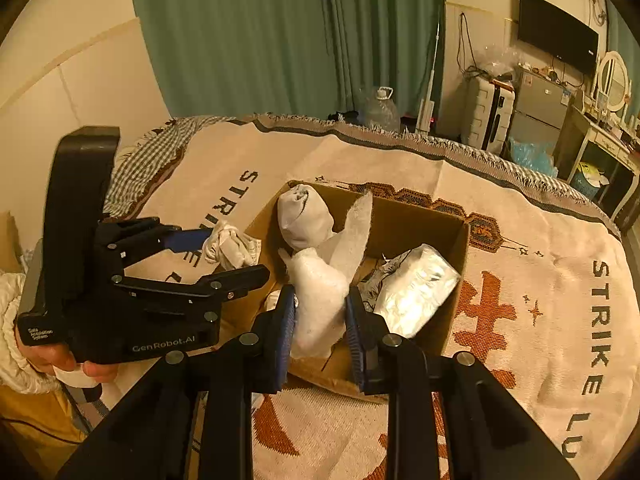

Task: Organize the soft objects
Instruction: 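Move the mask and sock over the box and release both inside, then grasp the blue tissue pack with the left tool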

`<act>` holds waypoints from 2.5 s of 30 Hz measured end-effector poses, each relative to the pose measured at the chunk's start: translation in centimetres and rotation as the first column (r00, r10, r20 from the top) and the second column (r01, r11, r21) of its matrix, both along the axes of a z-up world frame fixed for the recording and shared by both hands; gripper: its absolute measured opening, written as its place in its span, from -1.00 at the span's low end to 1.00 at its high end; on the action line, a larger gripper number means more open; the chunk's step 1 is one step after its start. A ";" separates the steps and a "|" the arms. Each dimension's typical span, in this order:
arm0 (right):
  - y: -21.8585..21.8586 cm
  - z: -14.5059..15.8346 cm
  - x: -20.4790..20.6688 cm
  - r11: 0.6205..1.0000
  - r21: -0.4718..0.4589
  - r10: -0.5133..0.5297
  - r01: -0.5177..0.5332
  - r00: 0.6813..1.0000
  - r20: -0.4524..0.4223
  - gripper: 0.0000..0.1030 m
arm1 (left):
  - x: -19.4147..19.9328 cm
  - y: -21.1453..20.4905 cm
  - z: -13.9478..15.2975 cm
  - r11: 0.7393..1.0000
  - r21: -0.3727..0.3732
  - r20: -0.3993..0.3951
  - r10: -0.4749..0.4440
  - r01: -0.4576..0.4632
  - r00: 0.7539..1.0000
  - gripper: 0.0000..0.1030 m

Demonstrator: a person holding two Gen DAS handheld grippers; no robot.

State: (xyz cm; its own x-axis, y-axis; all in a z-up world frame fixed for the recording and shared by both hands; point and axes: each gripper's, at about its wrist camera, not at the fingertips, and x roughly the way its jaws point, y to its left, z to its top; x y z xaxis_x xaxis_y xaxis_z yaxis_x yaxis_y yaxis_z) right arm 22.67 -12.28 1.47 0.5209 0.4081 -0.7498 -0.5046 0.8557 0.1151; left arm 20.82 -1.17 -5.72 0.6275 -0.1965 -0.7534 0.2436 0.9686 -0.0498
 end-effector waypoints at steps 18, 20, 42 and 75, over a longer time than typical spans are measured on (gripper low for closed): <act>-2.2 1.7 -0.2 0.992 0.046 -0.118 0.115 0.990 0.076 0.33 | 0.1 0.6 1.5 0.998 -0.027 0.013 0.048 -0.048 0.999 0.52; -2.7 2.0 -0.8 0.991 0.044 -0.128 0.124 0.988 0.090 0.37 | -0.6 1.0 2.1 0.997 -0.038 0.029 0.066 -0.065 0.997 0.52; -5.5 -5.6 -8.6 0.983 -0.058 -0.176 0.176 0.984 -0.004 0.73 | -8.0 1.0 -5.9 0.989 0.051 -0.214 0.145 -0.137 0.966 0.53; -0.7 -10.3 -6.7 0.990 -0.103 -0.103 0.092 0.989 -0.106 0.73 | -9.2 -0.3 -11.7 0.998 -0.050 -0.336 -0.053 0.039 0.940 -0.23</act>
